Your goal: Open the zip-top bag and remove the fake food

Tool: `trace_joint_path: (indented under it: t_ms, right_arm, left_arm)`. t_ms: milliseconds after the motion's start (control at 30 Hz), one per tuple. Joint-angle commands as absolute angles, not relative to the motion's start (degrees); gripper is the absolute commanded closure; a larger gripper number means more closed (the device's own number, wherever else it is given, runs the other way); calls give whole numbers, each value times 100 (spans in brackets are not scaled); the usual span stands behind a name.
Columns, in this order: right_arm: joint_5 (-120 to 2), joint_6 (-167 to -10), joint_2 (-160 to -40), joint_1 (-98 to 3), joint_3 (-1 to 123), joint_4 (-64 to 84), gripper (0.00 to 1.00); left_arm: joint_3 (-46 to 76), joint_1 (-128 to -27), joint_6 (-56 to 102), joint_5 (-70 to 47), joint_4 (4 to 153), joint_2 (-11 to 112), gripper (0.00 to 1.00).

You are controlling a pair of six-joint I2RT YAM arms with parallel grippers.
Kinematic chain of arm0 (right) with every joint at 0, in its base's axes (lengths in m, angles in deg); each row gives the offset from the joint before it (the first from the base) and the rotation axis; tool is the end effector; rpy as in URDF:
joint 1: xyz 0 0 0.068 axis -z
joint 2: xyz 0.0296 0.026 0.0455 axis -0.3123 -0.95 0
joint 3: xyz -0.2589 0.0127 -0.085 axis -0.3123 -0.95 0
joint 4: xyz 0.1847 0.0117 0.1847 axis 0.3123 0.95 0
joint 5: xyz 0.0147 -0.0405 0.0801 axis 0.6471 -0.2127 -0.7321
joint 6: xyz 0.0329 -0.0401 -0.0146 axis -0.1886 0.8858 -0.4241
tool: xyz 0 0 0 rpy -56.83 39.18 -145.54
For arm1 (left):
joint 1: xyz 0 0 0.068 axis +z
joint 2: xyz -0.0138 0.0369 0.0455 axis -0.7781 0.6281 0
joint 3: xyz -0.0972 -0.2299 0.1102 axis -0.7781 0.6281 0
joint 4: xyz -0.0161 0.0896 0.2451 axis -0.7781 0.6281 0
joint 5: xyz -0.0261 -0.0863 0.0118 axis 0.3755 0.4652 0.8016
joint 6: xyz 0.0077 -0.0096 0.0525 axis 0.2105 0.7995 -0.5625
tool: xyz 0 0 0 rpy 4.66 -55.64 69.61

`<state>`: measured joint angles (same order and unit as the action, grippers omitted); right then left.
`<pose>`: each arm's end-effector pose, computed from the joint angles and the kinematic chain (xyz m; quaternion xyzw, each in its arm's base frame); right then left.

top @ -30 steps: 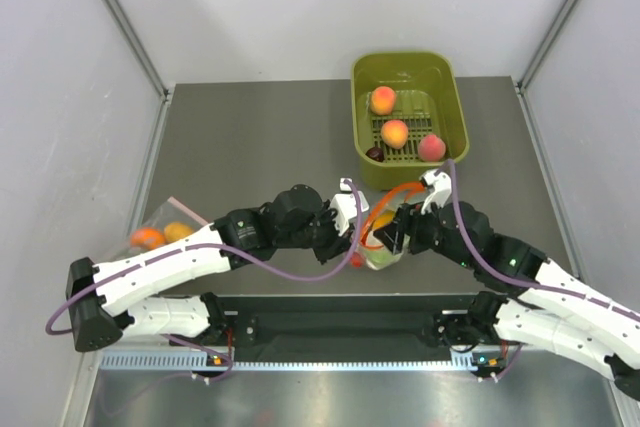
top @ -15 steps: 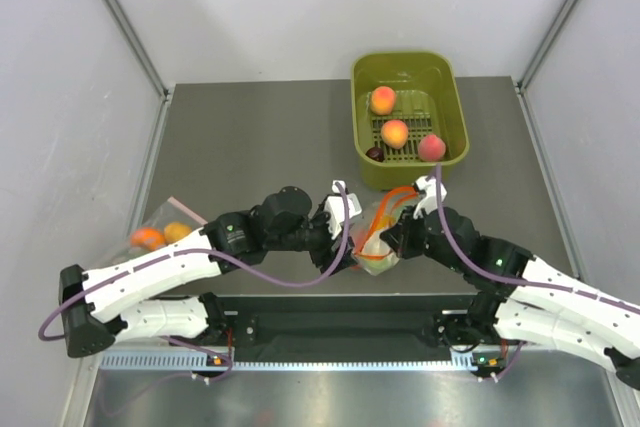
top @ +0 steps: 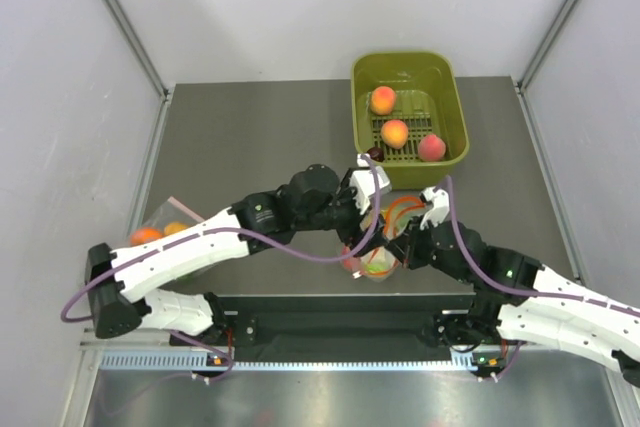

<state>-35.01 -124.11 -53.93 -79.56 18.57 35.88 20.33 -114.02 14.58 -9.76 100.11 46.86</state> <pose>0.0789 0.1236 0.2654 -0.0683 0.8501 0.3229 0.4104 0.1243 -0.2566 0.3596 0.4549 0.7025 -0.3588 0.4134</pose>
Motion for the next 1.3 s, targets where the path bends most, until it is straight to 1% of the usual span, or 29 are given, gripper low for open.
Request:
trace_joint_path:
  t_ms: [0,200,300,333,367,400,433,467,500,533,700,900,1067,1267]
  right_arm:
    - [-3313,-12480,-5246,-8086,1878,3589,100]
    - [-3199,-12507,-4991,-8113,1869,3756,100]
    - [-3120,-12533,-4912,-8113,1861,3888,100]
    - [-3085,-12559,-4903,-8113,1861,3923,100]
    - [-3058,-12568,-4885,-8121,1861,3976,100]
    - [-3041,-12586,-4868,-8113,1869,4002,100]
    - [-3006,-12621,-4868,-8121,1869,4037,100]
    - [-2996,-12647,-4850,-8130,1869,4081,100]
    - [-2970,-12691,-4859,-8122,1869,4160,100]
    - [-2944,-12726,-4867,-8130,1878,4213,100]
    - [-2856,-12946,-5087,-8122,1992,4573,100]
    - [-2786,-13577,-5421,-8200,2019,4960,100]
    - [-2452,-14044,-5579,-8315,2255,5373,100]
    - [-2267,-14071,-5825,-8482,2344,5242,100]
  left_arm:
    - [1668,-11411,1573,-941,9759,5012,14]
    - [1430,-11411,1573,-1108,10101,5662,14]
    - [1430,-11419,1599,-1318,10206,5882,16]
    - [1438,-11419,1591,-1484,10250,5978,27]
    - [1447,-11411,1573,-1581,10312,6005,41]
    - [1499,-11411,1556,-1661,10347,6032,52]
    - [1535,-11419,1547,-1888,10365,6058,79]
    - [1570,-11419,1547,-2107,10391,6067,90]
    - [1623,-11419,1607,-2310,10531,6076,98]
    - [1640,-11411,1617,-2460,10602,6050,100]
    - [1772,-11419,1652,-3382,10804,5725,100]
    - [1808,-11393,1608,-4586,11059,5259,100]
    - [1746,-11077,1634,-4878,11235,5022,100]
    - [1833,-11041,1669,-5150,11367,4547,100]
